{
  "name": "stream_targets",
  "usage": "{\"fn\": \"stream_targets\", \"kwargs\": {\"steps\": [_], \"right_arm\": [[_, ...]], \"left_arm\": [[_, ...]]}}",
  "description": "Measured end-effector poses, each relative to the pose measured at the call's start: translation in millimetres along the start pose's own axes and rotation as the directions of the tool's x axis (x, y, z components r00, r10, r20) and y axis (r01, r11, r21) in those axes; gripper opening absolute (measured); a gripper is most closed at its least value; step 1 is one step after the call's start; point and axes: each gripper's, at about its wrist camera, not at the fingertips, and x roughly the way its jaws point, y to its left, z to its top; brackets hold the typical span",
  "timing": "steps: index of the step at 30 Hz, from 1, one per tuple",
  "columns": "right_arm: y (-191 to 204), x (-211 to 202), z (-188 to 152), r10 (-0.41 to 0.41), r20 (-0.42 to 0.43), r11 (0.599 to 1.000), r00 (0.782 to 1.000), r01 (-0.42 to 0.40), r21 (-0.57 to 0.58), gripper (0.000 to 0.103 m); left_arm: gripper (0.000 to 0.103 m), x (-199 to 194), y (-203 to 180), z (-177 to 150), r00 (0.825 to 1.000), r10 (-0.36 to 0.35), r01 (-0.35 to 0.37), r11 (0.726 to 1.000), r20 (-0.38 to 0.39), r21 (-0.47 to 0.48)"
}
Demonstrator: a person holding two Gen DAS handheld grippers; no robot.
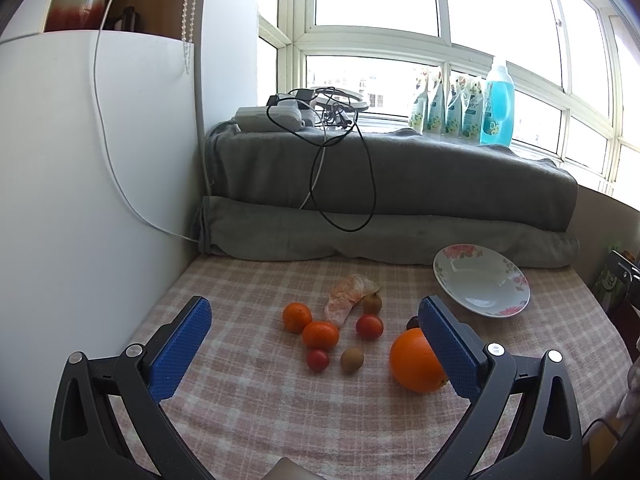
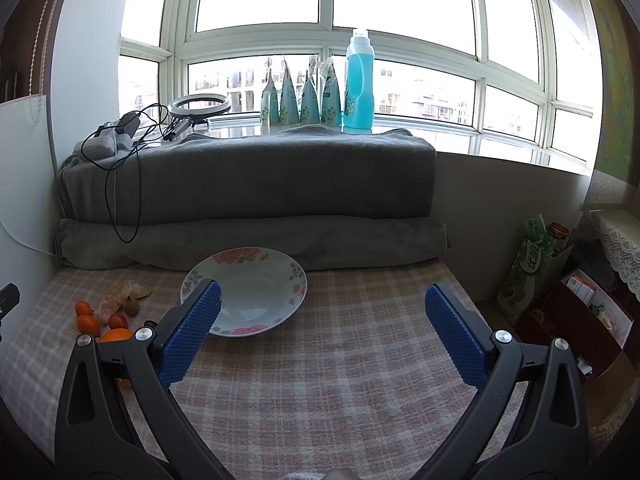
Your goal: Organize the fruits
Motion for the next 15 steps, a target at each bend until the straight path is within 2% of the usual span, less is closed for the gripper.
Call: {"fn": "stream_targets", "kwargs": {"steps": [15], "right_arm": [[13,10,-3,0.047,-0.027,0.999,0.999,-0.047,-0.021,0.103]], "left_arm": [[0.103,10,-2,-6,1.0,-0.017,0.018,1.0,-0.026,0.012]]}}
